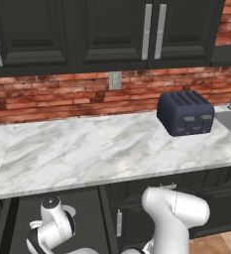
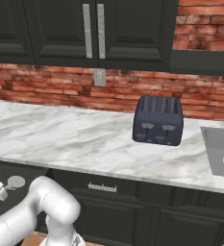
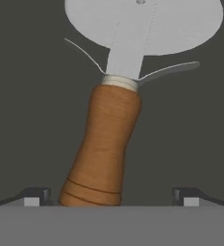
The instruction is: Take the pizza cutter from the drawer on the left and place it on the dining counter for cutting.
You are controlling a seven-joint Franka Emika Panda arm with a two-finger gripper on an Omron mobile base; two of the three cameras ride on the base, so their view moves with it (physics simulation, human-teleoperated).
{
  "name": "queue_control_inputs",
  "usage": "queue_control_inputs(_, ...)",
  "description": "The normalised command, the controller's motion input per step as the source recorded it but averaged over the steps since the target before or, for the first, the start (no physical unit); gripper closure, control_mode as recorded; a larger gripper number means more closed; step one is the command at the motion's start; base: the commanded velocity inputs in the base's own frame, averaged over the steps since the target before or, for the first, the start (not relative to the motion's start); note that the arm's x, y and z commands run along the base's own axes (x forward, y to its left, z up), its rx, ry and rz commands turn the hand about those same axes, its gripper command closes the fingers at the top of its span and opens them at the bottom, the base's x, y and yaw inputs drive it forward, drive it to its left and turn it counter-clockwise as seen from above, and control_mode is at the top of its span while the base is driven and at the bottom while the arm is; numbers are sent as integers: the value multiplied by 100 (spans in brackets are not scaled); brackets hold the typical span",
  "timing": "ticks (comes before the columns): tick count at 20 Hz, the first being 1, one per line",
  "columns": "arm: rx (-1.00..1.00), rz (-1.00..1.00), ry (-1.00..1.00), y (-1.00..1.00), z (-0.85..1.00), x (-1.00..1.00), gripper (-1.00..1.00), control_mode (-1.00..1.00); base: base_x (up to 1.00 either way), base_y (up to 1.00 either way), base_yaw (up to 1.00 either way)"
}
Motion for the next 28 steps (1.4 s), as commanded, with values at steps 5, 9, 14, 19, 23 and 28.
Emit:
queue_control_inputs(5,0,0,0,1,-10,2,-100,-100,0,0,0)
queue_control_inputs(9,0,0,0,7,-11,6,-100,-100,0,0,0)
queue_control_inputs(14,0,0,0,10,-8,13,-100,-100,0,0,0)
queue_control_inputs(19,0,0,0,9,-9,11,-100,-100,0,0,0)
queue_control_inputs(23,0,0,0,7,-13,0,-100,-100,0,0,0)
queue_control_inputs(28,0,0,0,10,-26,0,100,-100,0,0,0)
